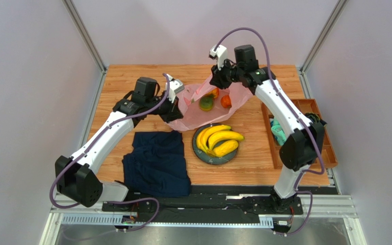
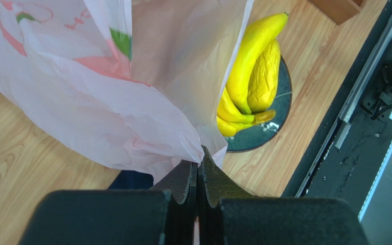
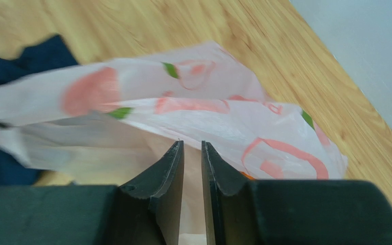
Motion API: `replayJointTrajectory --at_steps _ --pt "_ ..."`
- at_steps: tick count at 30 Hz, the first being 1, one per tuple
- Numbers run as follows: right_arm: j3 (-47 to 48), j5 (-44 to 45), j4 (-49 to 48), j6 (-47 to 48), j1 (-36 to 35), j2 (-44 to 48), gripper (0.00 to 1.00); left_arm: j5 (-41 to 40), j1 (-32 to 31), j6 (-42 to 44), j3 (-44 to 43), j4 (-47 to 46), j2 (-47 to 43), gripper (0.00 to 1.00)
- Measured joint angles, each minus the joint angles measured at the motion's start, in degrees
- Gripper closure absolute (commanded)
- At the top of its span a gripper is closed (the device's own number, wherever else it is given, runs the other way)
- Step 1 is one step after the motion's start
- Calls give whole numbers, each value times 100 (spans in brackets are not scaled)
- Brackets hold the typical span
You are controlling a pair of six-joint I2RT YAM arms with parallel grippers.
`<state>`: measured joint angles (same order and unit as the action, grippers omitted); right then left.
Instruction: Take the fake fruits out of the plastic bag
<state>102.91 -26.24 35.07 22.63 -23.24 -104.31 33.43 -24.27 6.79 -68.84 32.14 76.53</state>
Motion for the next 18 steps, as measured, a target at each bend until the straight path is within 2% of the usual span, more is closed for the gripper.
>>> replayJointTrajectory --at_steps 5,8,11,14,15,18 --pt "-229 -719 105 -345 -72 717 76 -7 0 -48 -328 -61 216 100" --pt "-824 -619 168 -308 -125 907 74 -4 0 -70 -387 -114 247 100" --pt "-1102 -245 280 -243 -173 717 71 17 0 -155 -387 -118 247 100" --pt "-1086 192 282 -72 -186 297 56 94 0 -297 -387 -149 245 100" --pt "-1060 374 282 24 -186 133 48 120 -2 -343 -387 -155 245 100" --pt "-841 896 354 326 -186 -400 40 170 -2 -411 -387 -160 245 100"
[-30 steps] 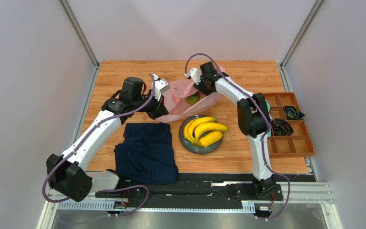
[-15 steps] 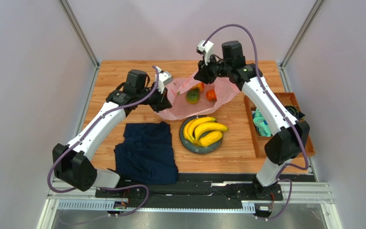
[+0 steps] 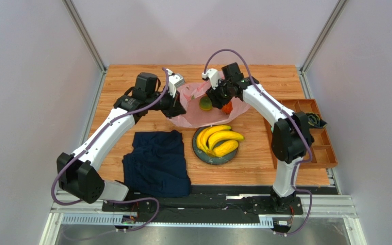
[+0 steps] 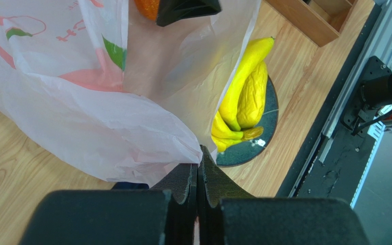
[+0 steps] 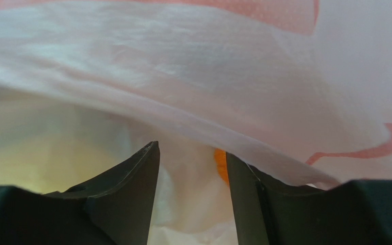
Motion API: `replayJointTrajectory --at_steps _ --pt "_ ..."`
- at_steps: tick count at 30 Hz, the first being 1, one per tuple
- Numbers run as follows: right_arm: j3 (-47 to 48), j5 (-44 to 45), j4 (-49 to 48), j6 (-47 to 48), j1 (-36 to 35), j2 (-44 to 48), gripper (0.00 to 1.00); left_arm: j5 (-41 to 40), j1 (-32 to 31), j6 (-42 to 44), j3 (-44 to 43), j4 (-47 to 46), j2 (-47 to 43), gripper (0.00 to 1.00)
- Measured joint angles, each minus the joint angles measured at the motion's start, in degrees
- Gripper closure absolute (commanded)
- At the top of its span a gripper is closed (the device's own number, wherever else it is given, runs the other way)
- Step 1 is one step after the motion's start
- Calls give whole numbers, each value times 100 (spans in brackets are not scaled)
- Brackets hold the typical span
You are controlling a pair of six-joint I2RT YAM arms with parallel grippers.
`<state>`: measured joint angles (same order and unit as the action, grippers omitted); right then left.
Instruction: Take the fake fruits out of the plastic bag
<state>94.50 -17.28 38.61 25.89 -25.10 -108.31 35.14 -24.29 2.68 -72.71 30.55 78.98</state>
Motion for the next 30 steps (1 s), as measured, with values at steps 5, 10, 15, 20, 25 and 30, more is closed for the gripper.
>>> replayJointTrajectory --at_steps 5,10,15,20,25,30 --pt "708 831 203 437 0 -907 32 22 2 -2 0 2 -2 100" --pt "863 1541 267 841 0 -1368 30 20 0 0 0 2 -17 100" --pt "874 2326 267 1250 0 -1799 41 20 0 0 0 2 -17 100" --pt "813 2736 107 1440 -11 -1930 68 20 0 0 0 4 -17 100" --pt "629 1547 151 1241 35 -1419 69 20 0 -2 -2 4 0 100" --pt "592 -437 240 647 81 83 71 15 2 -4 -105 -28 186 100"
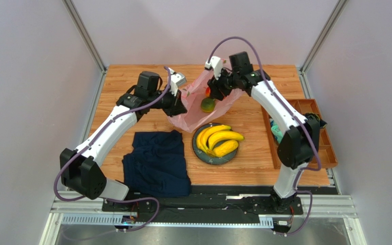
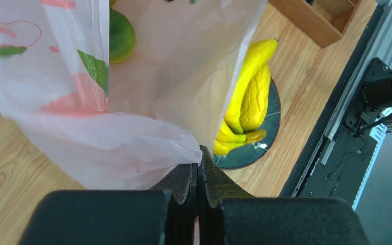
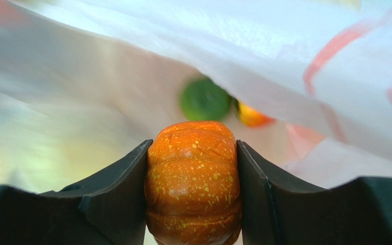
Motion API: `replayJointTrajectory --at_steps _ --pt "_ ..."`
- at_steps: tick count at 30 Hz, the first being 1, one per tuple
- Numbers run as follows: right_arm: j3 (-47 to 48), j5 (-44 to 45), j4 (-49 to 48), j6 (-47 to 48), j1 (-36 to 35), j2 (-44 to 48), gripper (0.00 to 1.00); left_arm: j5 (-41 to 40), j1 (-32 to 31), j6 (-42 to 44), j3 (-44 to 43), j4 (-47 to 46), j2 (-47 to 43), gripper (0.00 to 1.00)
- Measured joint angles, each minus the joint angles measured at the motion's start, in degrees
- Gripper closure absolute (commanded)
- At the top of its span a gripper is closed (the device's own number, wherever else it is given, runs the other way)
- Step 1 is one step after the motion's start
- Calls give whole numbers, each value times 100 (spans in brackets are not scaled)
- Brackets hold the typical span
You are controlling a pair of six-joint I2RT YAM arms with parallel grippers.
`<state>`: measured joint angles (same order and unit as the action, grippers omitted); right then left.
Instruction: Take the fake fruits out of the plastic bag
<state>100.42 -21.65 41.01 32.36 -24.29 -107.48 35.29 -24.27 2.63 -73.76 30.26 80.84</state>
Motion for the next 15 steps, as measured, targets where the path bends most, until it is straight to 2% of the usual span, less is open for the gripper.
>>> replayJointTrajectory --at_steps 6,11,15 --pt "92 -1368 87 -673 -9 807 73 -57 -2 -2 -48 -4 103 100" --pt "-621 -1749 374 -866 -15 859 75 -92 -2 -20 -98 -11 105 100" --pt "-1069 -1843 1078 -560 -28 1043 77 -138 -2 -20 -98 -9 105 100"
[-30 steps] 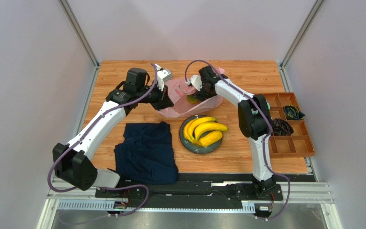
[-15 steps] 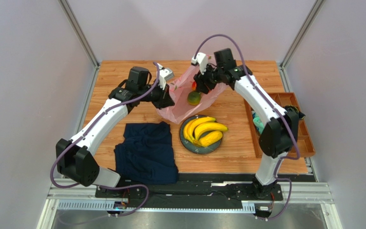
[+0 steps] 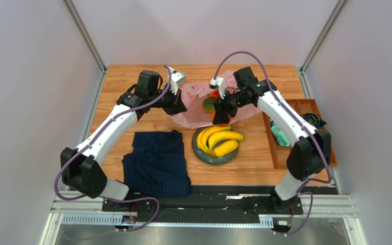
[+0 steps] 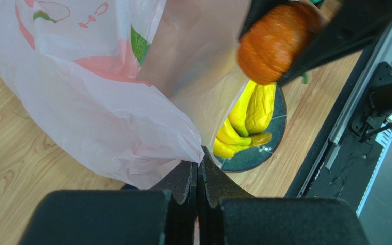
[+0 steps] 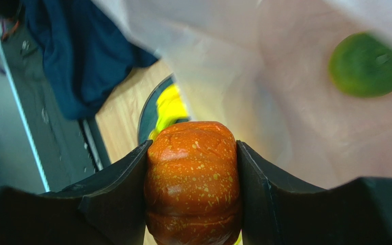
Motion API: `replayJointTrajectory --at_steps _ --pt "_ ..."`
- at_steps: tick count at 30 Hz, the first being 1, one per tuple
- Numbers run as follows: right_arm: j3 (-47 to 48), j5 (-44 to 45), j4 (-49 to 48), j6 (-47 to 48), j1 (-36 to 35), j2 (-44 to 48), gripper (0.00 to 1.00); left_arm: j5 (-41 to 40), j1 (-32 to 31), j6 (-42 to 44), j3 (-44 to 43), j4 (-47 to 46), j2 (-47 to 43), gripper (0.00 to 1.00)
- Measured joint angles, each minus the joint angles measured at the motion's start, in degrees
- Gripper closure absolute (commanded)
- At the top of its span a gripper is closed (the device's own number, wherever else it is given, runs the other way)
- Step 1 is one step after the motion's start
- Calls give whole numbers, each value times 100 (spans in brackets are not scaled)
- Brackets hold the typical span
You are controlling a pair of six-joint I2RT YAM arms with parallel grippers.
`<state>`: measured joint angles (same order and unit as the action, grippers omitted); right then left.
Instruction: Take the fake fruits out of the plastic bag
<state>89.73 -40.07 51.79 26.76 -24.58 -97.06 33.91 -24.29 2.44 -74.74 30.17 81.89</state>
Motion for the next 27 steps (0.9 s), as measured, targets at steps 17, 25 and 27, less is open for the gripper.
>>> replayJointTrajectory --at_steps 17,25,27 --pt "-3412 916 776 2417 -1110 3014 77 -271 2 79 221 -17 -55 100" --pt "-3628 1397 -273 2422 -1602 3018 77 -323 37 96 389 13 -286 100" --pt "-3681 1480 -525 2417 -1639 3018 77 -326 46 98 422 15 -378 100"
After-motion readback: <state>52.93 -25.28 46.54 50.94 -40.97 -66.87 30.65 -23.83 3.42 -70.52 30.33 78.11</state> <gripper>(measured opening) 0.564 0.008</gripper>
